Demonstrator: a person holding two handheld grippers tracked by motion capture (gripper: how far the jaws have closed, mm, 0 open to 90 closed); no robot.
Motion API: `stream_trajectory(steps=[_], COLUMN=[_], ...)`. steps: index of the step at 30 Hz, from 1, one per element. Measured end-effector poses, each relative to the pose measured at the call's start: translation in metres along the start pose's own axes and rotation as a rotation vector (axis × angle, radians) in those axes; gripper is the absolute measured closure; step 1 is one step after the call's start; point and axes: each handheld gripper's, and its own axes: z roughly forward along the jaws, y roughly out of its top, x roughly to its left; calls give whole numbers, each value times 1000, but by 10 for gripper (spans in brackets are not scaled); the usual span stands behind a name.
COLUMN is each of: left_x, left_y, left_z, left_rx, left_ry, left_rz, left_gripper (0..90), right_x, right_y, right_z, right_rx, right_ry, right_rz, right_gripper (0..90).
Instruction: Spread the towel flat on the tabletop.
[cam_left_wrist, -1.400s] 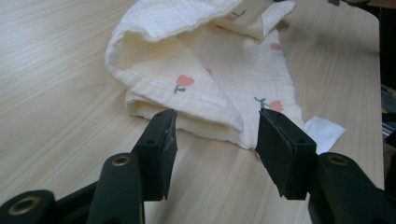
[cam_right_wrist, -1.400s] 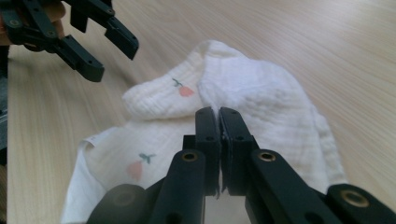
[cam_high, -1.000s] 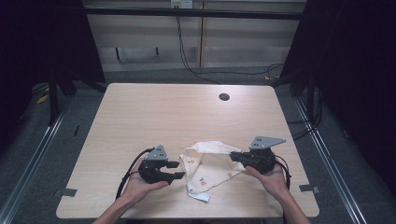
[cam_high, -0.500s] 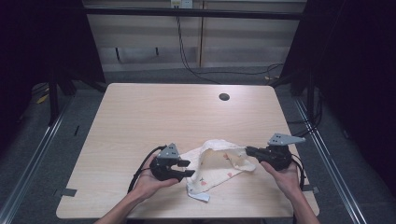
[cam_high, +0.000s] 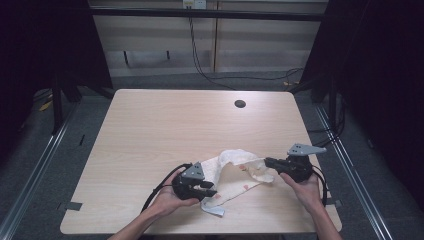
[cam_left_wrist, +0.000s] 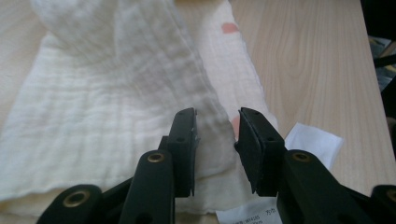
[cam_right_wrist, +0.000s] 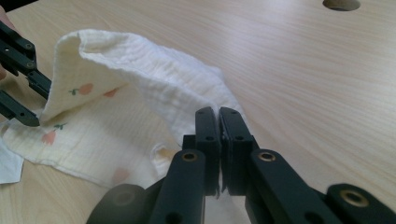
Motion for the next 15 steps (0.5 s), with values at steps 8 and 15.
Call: stream_trajectory(steps=[8,15], left_x=[-5,-1], left_y=[-2,-5], left_z=[6,1], left_rx=[19,14], left_ry=[48,55], left_rz=[35,15], left_gripper=[602,792], right_x=[4,5], right_y=[-2,-2], right_z=[4,1], right_rx=[16,11], right_ry=[9,14], right_rz=[-13,-14], right_gripper=[868,868])
